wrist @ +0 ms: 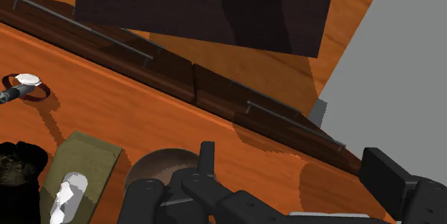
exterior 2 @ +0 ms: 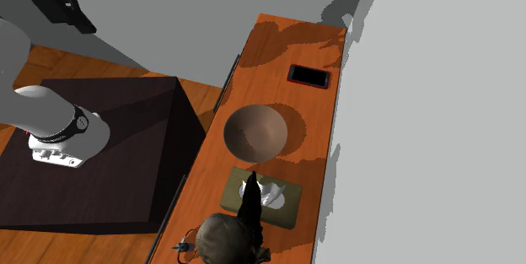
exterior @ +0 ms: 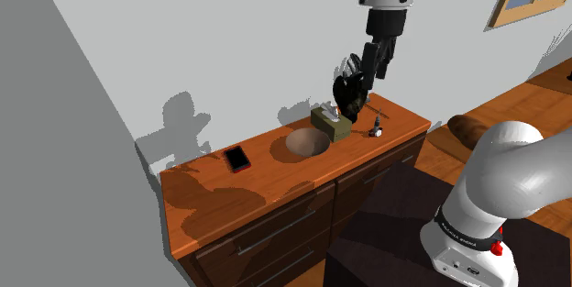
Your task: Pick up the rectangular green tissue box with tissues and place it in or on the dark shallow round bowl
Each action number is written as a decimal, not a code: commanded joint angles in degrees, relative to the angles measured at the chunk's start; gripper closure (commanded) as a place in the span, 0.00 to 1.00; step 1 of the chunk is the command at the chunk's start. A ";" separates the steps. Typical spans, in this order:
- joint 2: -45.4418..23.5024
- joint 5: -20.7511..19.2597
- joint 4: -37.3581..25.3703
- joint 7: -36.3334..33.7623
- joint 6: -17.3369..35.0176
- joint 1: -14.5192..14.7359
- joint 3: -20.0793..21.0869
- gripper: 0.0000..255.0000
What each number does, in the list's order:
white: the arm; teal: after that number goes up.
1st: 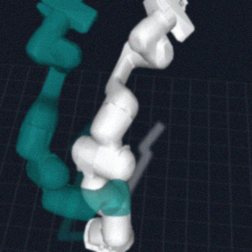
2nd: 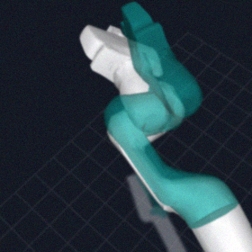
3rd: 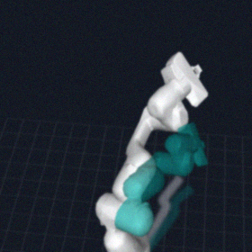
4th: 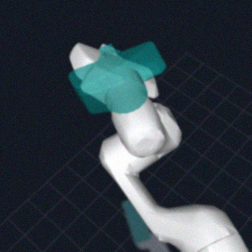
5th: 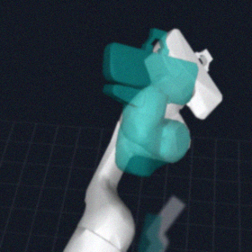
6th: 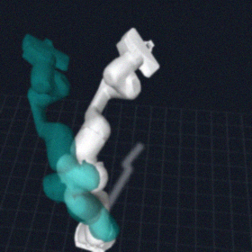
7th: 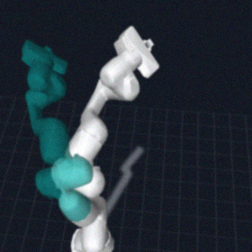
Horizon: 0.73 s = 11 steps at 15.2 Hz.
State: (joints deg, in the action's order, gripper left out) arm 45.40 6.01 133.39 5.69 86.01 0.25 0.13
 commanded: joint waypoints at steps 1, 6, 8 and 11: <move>0.00 0.00 0.00 0.00 0.00 0.00 0.00 0.00; -4.66 -5.39 3.73 6.69 8.50 -0.18 -1.53 0.00; -7.03 -7.49 4.75 9.10 12.10 -0.37 -2.15 0.00; -11.10 -10.60 5.72 12.40 17.63 -0.72 -3.08 0.00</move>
State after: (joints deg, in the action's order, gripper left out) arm 35.88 -3.44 138.99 16.83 101.63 -0.33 -2.58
